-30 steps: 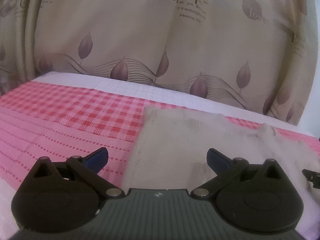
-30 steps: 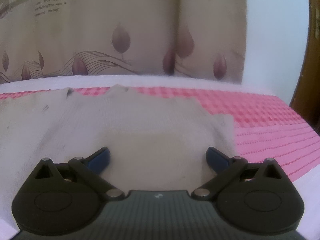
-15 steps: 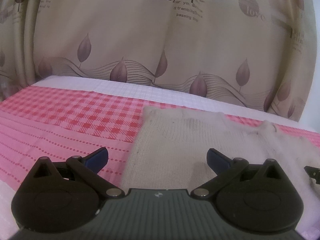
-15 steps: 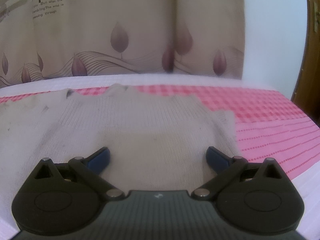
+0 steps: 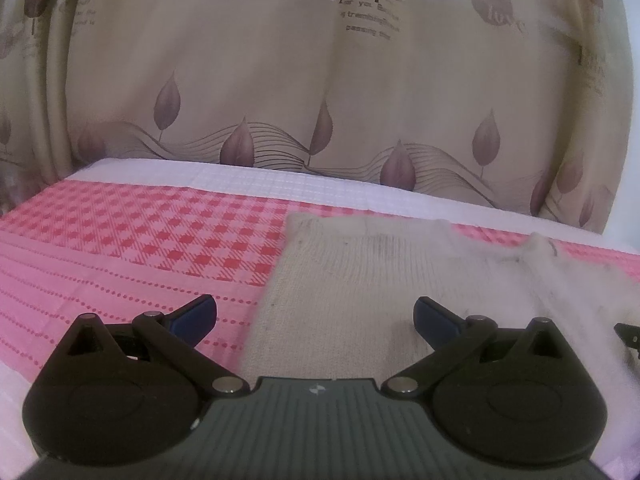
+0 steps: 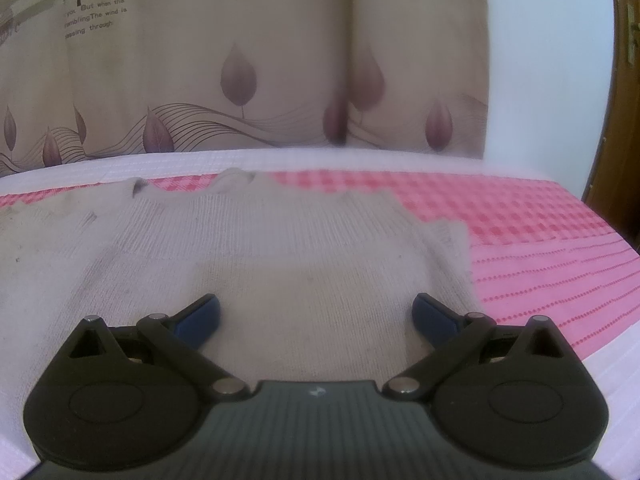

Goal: Fold small clothes

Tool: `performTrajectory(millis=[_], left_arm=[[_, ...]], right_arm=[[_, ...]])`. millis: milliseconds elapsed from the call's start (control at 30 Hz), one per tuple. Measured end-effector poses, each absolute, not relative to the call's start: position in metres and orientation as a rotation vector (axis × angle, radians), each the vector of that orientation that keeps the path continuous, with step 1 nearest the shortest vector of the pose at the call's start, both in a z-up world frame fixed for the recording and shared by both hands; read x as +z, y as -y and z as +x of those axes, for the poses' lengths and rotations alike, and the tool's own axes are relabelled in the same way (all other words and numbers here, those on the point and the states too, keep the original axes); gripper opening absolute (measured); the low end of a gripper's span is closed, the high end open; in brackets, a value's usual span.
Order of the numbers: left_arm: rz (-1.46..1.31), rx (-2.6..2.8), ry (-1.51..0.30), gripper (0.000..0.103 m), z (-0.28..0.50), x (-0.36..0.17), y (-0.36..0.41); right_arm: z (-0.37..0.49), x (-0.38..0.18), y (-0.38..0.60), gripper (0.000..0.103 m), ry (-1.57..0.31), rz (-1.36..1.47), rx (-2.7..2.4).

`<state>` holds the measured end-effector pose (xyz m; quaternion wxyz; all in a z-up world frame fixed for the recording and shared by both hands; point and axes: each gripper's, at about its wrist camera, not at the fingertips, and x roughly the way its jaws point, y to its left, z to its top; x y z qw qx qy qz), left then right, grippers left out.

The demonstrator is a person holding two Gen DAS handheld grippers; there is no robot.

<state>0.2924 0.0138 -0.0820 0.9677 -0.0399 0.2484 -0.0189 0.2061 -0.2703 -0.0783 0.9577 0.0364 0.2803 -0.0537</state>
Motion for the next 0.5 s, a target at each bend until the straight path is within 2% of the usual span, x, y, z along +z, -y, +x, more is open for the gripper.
performTrajectory(millis=[500], left_arm=[[-0.045, -0.036, -0.508, 0.103, 0.2929, -0.0824, -0.0105]], right_arm=[[0.2051, -0.0786, 0.2696, 0.103, -0.565, 0.076, -0.110]])
